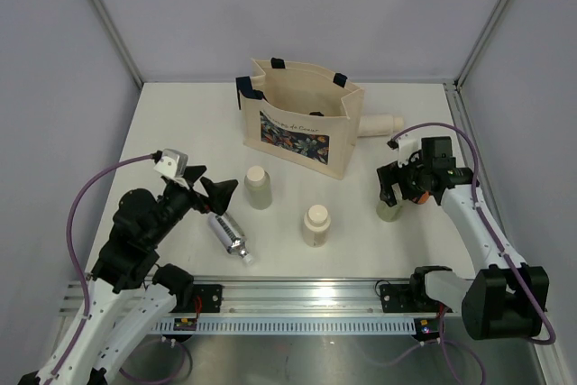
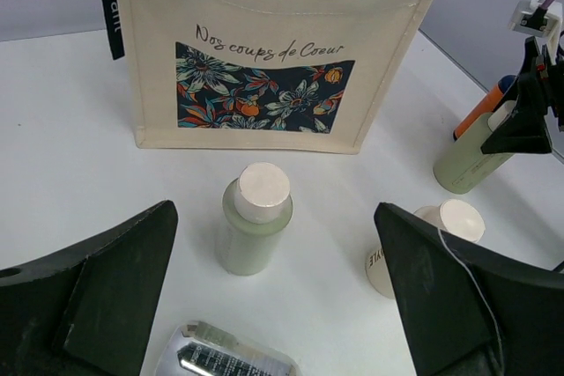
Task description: Place the personal care products into the canvas bag
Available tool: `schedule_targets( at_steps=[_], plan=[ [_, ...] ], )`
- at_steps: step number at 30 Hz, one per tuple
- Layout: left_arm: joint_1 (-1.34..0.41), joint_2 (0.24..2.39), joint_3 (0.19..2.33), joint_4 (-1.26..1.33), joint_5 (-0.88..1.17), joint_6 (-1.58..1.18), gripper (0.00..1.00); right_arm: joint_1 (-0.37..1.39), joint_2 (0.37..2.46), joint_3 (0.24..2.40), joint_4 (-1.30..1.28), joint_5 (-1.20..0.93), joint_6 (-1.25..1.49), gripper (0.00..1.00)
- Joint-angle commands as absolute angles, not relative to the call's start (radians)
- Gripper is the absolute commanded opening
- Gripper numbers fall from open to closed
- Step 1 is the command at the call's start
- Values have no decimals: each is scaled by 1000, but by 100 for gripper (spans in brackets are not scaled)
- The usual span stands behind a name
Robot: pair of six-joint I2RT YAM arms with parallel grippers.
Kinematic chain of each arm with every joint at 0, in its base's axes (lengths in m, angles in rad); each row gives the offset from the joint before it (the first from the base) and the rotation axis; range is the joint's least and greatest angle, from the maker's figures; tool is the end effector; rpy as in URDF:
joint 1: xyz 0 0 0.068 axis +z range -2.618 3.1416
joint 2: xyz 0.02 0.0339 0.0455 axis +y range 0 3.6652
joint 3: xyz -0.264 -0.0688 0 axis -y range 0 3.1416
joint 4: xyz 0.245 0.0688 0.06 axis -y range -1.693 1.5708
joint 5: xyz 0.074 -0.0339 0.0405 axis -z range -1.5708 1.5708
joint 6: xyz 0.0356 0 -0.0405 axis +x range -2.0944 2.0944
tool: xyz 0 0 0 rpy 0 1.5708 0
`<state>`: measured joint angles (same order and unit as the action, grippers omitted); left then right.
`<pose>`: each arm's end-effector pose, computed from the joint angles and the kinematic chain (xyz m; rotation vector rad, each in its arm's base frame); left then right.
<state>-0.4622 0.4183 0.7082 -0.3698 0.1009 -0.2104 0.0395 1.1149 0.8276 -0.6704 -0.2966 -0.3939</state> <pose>0.0928 -0.0502 0.3395 0.2891 1.6593 -0.5927 0.2173 0.0190 0.2503 -0.6477 2.3968 0.2263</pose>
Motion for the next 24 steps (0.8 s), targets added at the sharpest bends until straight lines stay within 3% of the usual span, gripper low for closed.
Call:
schedule_targets(
  at_steps=[1, 4, 9, 15, 16, 22, 23, 24],
  plan=[
    [-459, 405, 692, -354, 80, -221, 99, 61, 1146, 825, -612, -258, -365, 100],
    [-459, 408, 684, -345, 89, -227, 99, 61, 1164, 816, -600, -250, -359, 99],
    [-459, 420, 687, -345, 95, -232, 99, 63, 1193, 811, -604, -236, -364, 82],
    [-459, 420, 686, -350, 101, -248, 99, 63, 1192, 821, -620, -252, -370, 48],
    [-459, 420, 686, -353, 103, -250, 99, 63, 1192, 824, -629, -258, -371, 39],
    [-459, 416, 681, -354, 132, -265, 99, 61, 1166, 870, -689, -317, -387, 16],
    [-459, 416, 681, -354, 138, -268, 99, 61, 1163, 888, -696, -328, -387, 2],
    [-459, 419, 680, -351, 147, -271, 99, 61, 1158, 899, -706, -337, -387, 0]
  ],
)
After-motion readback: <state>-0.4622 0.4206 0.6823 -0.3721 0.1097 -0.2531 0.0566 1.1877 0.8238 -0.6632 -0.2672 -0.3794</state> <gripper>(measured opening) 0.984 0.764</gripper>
